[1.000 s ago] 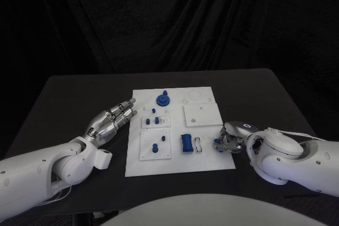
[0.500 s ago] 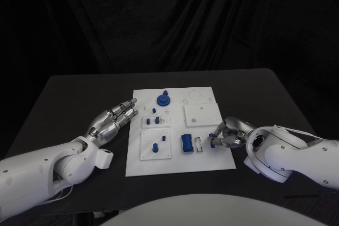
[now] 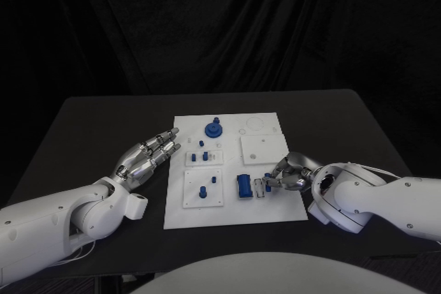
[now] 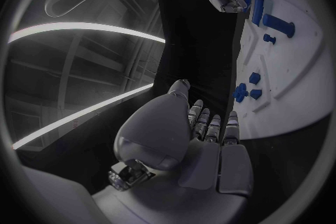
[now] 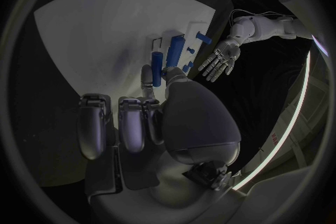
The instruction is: Assemble the parts on the task board
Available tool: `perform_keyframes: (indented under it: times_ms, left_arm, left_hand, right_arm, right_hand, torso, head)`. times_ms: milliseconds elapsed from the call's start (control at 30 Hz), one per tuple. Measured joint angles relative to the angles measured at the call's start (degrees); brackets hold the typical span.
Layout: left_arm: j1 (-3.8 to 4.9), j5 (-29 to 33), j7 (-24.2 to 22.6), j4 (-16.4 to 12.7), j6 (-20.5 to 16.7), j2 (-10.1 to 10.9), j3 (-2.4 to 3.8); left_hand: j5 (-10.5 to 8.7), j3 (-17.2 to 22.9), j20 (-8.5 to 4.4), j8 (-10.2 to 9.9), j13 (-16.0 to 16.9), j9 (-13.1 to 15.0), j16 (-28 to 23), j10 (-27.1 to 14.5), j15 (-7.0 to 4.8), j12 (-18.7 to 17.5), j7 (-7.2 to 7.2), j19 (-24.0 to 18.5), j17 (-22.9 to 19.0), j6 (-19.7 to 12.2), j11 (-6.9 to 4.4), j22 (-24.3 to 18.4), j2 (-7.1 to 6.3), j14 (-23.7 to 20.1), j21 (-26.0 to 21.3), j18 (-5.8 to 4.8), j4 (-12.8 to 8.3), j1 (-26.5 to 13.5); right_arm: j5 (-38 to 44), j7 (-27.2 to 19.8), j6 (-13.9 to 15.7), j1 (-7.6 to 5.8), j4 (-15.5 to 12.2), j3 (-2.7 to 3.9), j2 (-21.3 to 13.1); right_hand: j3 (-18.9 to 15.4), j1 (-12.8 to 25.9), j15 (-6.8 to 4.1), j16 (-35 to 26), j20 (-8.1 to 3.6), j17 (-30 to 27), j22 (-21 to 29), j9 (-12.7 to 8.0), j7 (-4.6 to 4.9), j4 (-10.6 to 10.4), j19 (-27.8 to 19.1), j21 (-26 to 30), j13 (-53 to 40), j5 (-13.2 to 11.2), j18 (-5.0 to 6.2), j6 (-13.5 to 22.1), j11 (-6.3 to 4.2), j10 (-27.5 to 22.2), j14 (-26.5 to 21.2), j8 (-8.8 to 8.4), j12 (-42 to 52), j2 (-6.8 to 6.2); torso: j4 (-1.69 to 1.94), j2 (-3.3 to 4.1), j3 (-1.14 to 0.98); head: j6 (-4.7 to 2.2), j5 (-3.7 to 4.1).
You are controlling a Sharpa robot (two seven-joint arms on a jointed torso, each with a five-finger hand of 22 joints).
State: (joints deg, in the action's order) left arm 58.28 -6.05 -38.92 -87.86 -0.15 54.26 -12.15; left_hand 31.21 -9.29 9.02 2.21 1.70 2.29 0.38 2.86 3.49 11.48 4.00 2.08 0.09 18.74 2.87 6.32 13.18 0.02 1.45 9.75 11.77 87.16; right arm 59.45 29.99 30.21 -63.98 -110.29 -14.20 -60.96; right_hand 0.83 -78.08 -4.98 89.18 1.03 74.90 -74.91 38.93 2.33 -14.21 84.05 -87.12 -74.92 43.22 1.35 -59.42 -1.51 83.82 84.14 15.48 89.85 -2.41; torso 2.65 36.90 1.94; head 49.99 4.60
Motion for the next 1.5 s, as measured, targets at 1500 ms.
perform_keyframes:
  times_ms: [1500]
  left_arm:
    - [-0.01, 0.0, 0.0, 0.4, 0.3, -0.4, 0.00]
  left_hand:
    - [0.00, 0.2, 0.00, 0.0, 0.0, 0.0, 0.0, 0.0, 0.00, 0.0, 0.00, 0.0, 0.0, 0.0, -0.01, -0.1, 0.00, 0.0, 0.0, 0.00, -0.2, 0.0]
  right_arm:
    - [0.3, 0.0, -1.9, 0.97, 2.5, -0.01, 3.2]
  right_hand:
    - [-1.9, 8.8, -0.01, -0.2, 0.21, 0.0, 0.0, -0.2, 0.07, -2.2, -0.2, 0.7, 0.0, -25.7, 0.00, -0.1, -0.02, 0.0, 0.0, -0.50, 0.0, -0.05]
  torso:
    - [-0.22, -0.12, -0.04]
  head:
    - [0.00, -0.71]
